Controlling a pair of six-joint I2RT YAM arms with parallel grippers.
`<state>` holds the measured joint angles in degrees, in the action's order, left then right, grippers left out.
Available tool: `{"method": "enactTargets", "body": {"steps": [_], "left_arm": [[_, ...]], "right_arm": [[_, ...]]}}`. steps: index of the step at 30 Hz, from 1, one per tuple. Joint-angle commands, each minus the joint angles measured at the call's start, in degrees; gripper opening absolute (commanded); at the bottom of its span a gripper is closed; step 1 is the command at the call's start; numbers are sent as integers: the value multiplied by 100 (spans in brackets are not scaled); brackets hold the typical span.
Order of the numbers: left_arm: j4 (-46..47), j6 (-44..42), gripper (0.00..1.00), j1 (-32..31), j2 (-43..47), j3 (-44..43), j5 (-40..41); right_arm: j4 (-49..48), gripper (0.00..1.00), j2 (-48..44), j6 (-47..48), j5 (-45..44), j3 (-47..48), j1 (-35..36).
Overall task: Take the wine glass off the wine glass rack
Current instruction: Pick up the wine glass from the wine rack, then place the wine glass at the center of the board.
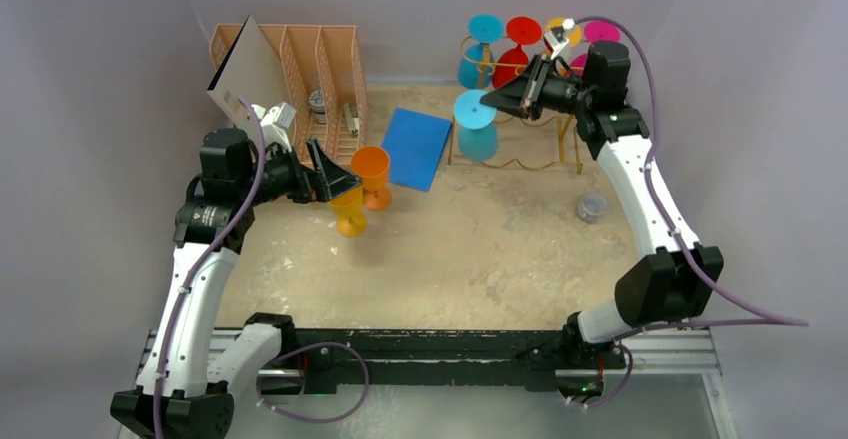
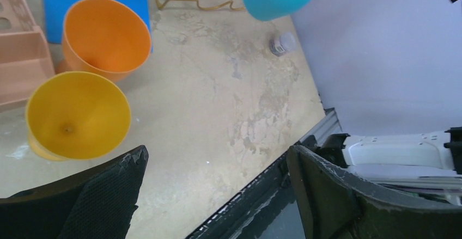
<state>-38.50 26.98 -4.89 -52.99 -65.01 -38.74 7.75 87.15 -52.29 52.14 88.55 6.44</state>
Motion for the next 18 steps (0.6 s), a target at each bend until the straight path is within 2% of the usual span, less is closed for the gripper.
{"method": "enactTargets", "body": {"steps": [1, 6, 11, 14, 18], "left_arm": [[1109, 773, 97, 32, 176, 380, -607], [1526, 1036, 96, -107, 120, 516, -799], [1591, 939, 96, -923, -58, 573, -342], [1736, 943, 93, -1426, -235, 638, -130], [2243, 1235, 85, -1680, -334, 857, -55]], "right_arm": [[290, 0, -568, 818, 301, -615, 339], [611, 0, -1104, 1489, -178, -1458, 1168], [-323, 0, -1452, 1182, -396, -2325, 1680], [-640, 0, -1478, 1035, -387, -2451, 1826], [-752, 0, -1380, 984, -304, -2362, 1970]]}}
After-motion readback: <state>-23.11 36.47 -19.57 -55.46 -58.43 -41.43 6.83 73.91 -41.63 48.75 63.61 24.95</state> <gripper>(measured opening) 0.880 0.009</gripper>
